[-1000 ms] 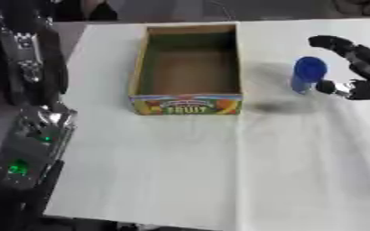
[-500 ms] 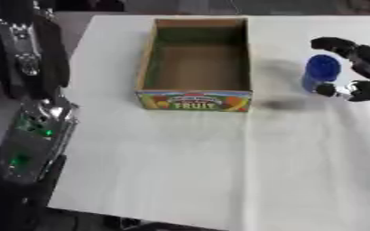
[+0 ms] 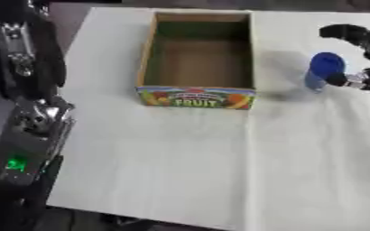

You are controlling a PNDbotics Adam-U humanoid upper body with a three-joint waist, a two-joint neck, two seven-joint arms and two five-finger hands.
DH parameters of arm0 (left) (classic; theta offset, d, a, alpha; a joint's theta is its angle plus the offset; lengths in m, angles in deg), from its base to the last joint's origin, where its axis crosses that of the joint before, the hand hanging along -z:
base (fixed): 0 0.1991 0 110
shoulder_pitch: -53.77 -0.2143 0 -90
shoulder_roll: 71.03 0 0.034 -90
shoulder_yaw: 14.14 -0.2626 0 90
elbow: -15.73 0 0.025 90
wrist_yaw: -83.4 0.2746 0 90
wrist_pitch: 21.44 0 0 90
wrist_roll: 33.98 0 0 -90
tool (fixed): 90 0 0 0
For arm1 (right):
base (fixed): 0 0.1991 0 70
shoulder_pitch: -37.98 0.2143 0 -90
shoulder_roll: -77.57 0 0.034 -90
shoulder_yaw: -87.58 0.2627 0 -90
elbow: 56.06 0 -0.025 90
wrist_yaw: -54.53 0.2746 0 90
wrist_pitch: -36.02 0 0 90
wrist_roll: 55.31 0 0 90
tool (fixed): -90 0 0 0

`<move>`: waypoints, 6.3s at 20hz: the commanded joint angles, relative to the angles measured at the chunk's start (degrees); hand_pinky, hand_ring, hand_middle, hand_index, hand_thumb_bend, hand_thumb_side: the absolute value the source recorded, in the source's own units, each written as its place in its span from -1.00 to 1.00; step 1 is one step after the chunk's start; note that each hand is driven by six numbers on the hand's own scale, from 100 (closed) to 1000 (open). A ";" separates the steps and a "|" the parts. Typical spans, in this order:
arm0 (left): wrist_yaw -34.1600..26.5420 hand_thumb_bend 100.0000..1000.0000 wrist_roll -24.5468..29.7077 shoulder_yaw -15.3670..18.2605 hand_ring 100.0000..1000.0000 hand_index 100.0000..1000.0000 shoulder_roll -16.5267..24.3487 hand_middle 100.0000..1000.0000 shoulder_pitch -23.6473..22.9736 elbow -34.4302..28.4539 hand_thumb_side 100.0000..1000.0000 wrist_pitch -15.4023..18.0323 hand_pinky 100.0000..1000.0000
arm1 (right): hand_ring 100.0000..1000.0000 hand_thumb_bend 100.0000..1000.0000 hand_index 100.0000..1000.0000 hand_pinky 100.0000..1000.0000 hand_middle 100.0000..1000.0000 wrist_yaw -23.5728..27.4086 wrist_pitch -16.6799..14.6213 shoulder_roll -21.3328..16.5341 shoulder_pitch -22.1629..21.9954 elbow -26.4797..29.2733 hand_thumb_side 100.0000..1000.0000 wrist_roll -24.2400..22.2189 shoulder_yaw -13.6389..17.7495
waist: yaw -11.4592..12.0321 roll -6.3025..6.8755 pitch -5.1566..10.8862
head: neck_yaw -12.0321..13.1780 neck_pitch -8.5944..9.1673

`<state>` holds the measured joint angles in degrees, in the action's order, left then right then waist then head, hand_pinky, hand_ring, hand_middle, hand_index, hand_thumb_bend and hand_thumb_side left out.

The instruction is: Pick up objects on the table and place them in the box.

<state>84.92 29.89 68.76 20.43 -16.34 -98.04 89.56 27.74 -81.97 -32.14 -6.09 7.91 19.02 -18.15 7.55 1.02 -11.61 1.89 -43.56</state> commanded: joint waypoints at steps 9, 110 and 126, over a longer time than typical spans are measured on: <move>-0.20 -0.29 0.53 -0.07 0.42 0.75 0.46 0.84 1.16 -0.82 0.62 0.17 0.75 | 0.96 0.31 0.94 1.00 0.94 -0.67 0.33 -2.36 1.74 0.28 0.84 -1.10 1.53 | 0.44 -0.58 -0.18 | -4.15 1.87; -0.63 -0.32 1.77 -0.05 0.42 0.72 1.36 0.86 2.47 -0.82 0.62 0.94 0.78 | -1.00 -0.91 -0.28 -1.00 -0.89 24.08 9.28 -2.43 4.20 1.84 -0.23 9.50 0.56 | 1.62 -1.77 -2.72 | -4.48 3.24; -1.21 -0.31 2.23 -0.37 0.43 0.72 1.71 0.86 3.36 -0.82 0.61 1.12 0.78 | -1.00 -0.95 -0.28 -1.00 -0.90 32.22 12.56 -2.28 7.53 10.67 -0.19 2.73 -3.14 | 3.43 -3.10 -1.69 | -3.28 1.34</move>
<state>84.01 31.92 68.41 21.02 -13.81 -98.04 90.64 59.19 -69.49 -32.94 -0.17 17.30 22.26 -21.68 10.89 -2.23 -14.77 -1.96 -42.16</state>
